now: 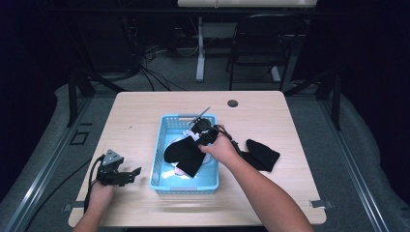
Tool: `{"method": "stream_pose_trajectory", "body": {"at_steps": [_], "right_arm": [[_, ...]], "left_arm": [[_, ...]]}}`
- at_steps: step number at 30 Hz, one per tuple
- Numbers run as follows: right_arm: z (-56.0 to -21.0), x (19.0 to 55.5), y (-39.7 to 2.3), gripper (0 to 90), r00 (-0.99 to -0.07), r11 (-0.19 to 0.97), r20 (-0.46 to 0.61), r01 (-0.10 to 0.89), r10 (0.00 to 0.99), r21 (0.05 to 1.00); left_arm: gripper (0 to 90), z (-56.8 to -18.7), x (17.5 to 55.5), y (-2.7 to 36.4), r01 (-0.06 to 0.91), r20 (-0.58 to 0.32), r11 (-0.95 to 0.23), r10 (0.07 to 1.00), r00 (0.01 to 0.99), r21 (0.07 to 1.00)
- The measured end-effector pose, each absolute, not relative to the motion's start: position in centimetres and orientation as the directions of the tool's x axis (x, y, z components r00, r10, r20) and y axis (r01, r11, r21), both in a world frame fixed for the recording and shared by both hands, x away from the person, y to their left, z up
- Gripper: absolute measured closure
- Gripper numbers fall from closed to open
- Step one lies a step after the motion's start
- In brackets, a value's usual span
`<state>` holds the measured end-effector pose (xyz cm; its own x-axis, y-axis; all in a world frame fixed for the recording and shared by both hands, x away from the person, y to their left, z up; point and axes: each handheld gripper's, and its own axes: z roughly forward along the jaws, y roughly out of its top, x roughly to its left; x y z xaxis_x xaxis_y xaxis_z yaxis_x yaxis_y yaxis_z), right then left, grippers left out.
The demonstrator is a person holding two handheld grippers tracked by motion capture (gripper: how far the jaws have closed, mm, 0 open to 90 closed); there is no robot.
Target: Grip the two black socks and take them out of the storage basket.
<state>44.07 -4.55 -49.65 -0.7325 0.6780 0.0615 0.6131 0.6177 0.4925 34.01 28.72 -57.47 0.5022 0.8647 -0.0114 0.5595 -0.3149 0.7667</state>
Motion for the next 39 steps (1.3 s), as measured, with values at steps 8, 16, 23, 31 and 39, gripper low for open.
{"method": "stream_pose_trajectory", "body": {"at_steps": [8, 16, 23, 31, 39], "right_arm": [[-49.2, 43.6, -4.5, 87.7, -0.735, 0.603, 0.078, 0.607, 0.673, 0.517], [-46.9, 42.7, -4.9, 87.8, -0.755, 0.596, 0.077, 0.572, 0.651, 0.563], [-42.5, 41.4, -5.4, 87.9, -0.775, 0.583, 0.042, 0.509, 0.631, 0.633], [-40.2, 40.7, -5.9, 88.0, -0.772, 0.557, 0.047, 0.497, 0.634, 0.666], [-39.7, 40.6, -5.8, 88.0, -0.776, 0.552, 0.048, 0.489, 0.629, 0.676]], "left_arm": [[15.2, -57.5, 34.0, 28.7, 0.559, -0.011, -0.316, 0.864, 0.503, 0.766], [15.2, -57.5, 34.0, 28.7, 0.56, -0.011, -0.316, 0.865, 0.502, 0.766], [15.2, -57.5, 34.0, 28.7, 0.561, -0.01, -0.317, 0.864, 0.503, 0.765], [15.2, -57.5, 34.0, 28.7, 0.561, -0.011, -0.318, 0.864, 0.504, 0.764], [15.1, -57.5, 34.1, 28.7, 0.562, -0.011, -0.317, 0.864, 0.503, 0.764]]}}
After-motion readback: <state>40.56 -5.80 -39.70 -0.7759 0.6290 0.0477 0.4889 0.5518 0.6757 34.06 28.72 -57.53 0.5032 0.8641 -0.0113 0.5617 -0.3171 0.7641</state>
